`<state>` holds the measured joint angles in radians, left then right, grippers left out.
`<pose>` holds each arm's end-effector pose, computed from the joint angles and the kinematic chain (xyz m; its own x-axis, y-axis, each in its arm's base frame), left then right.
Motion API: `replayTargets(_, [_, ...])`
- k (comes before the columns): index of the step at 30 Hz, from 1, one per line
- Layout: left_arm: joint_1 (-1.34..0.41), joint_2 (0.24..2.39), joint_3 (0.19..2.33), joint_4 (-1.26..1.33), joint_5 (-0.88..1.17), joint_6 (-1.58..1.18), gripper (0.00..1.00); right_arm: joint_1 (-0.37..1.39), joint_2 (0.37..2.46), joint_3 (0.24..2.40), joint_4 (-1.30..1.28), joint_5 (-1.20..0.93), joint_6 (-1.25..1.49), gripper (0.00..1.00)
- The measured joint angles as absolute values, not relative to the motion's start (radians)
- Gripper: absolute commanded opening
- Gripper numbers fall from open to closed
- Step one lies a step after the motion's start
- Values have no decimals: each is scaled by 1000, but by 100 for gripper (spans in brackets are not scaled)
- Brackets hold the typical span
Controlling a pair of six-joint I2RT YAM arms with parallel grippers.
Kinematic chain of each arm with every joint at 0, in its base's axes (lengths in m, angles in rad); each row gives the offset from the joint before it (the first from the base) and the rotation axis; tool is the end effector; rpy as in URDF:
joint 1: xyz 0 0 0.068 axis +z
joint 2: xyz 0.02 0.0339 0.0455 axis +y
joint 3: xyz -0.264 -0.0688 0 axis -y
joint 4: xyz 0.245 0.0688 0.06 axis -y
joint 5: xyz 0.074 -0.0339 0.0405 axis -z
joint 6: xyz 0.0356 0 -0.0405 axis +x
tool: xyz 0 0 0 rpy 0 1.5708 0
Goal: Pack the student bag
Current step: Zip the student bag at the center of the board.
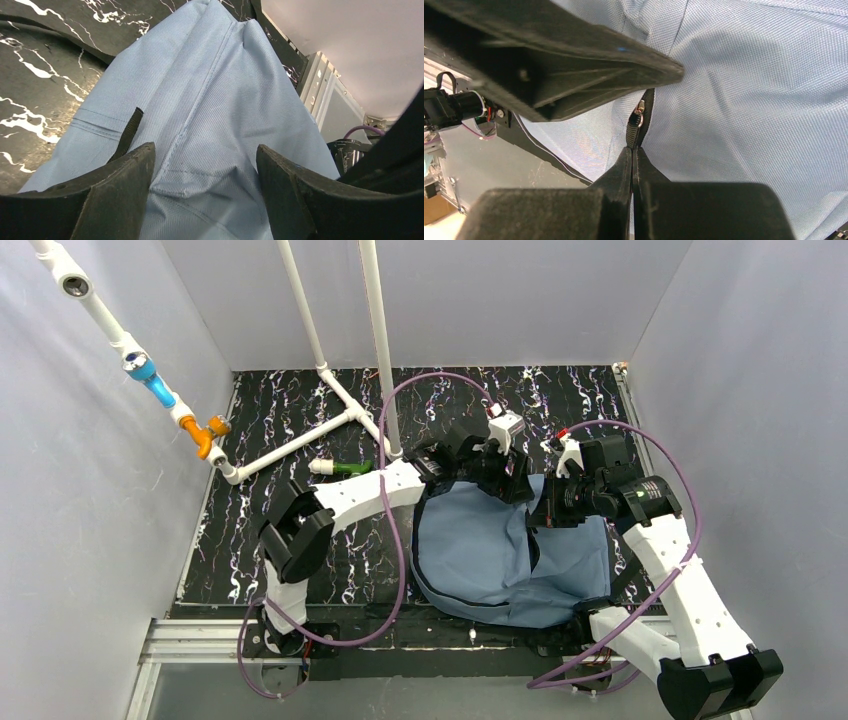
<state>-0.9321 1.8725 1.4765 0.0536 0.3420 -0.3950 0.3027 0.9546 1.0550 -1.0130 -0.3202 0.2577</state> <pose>0.2580 -0.3675 0.2903 -0.5483 0.1303 -0.8261 0.7949 0.3880 -0.4664 0.1600 0.0617 0.3279 -0.8491 -0.0118 -0.5280 -0.2589 0.8807 0.3967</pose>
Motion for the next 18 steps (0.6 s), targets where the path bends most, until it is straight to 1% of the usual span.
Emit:
replayTargets(2, [-935, 1899, 1490, 60, 349, -416, 63, 303, 955, 1055, -1012, -319, 257, 1])
replayTargets(3, [-935, 1906, 1491, 62, 352, -424, 57, 303, 955, 1055, -1010, -318, 257, 1])
replayTargets(4, [-935, 1910, 1491, 63, 352, -430, 49, 303, 955, 1055, -1008, -316, 257, 1])
replayTargets(7, [-934, 1912, 1492, 60, 348, -444, 21, 303, 955, 1055, -997, -313, 255, 1])
replayTargets(9, [-935, 1917, 1496, 55, 348, -453, 7, 303, 955, 1055, -989, -312, 254, 1])
replayTargets(10, [-934, 1925, 1502, 54, 348, -459, 2, 303, 955, 1055, -989, -312, 254, 1])
replayTargets(11, [-935, 1930, 1506, 52, 344, -468, 0, 303, 955, 1055, -990, -312, 253, 1])
replayTargets(18, [-939, 1943, 1524, 39, 294, -504, 0, 304, 928, 1027, -995, -308, 254, 1])
